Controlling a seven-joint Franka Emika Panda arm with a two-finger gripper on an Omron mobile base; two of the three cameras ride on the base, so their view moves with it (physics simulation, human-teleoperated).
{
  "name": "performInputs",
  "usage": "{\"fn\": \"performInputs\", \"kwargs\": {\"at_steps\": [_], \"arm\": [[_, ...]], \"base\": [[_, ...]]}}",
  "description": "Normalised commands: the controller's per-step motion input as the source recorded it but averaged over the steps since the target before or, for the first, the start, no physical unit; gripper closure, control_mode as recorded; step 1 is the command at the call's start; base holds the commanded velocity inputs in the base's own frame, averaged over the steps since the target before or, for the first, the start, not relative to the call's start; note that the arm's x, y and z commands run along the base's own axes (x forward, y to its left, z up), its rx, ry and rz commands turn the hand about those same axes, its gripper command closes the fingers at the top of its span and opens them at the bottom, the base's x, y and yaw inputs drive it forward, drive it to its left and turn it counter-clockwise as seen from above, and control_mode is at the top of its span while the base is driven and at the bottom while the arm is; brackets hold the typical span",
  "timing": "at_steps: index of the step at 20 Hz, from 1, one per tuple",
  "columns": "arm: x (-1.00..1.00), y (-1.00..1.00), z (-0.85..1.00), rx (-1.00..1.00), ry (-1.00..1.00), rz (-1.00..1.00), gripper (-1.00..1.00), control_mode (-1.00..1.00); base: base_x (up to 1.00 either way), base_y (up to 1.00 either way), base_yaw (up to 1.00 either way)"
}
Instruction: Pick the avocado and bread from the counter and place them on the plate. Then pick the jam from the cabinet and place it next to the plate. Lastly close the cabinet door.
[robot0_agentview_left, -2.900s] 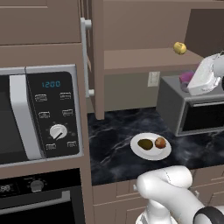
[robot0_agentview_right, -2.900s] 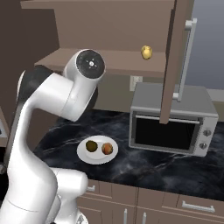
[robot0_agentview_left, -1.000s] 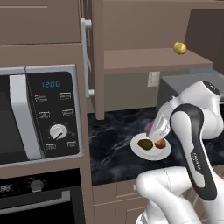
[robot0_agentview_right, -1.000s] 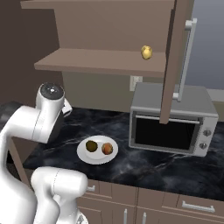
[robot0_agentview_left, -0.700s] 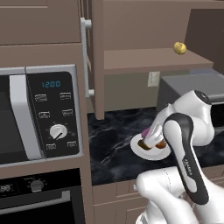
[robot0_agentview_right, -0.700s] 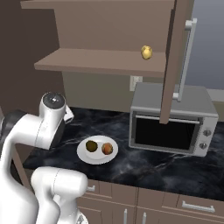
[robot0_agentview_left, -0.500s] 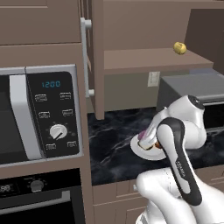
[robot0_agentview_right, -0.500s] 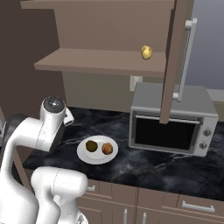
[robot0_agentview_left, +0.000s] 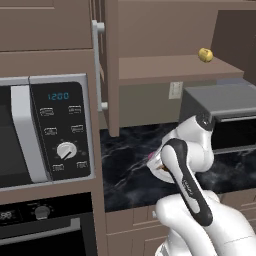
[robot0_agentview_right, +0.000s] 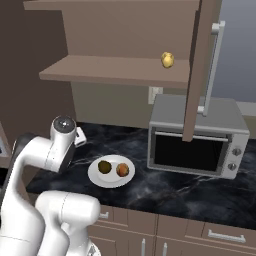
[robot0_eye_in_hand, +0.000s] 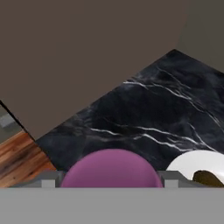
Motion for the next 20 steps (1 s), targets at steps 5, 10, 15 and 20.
{"fn": "performInputs", "kwargs": {"at_steps": [5, 10, 15, 20], "arm": [[0.53, 0.03, -0.31, 0.0, 0.02, -0.03, 1.0, -1.0], [0.55, 0.0, -0.33, 0.0, 0.03, -0.01, 1.0, -1.0], [0.54, 0.01, -0.31, 0.0, 0.05, -0.01, 1.0, -1.0], [0.56, 0.01, -0.27, 0.0, 0.05, -0.02, 1.0, -1.0]], "base": [[0.0, 0.0, 0.0], [0.0, 0.0, 0.0], [0.0, 0.0, 0.0], [0.0, 0.0, 0.0]]}}
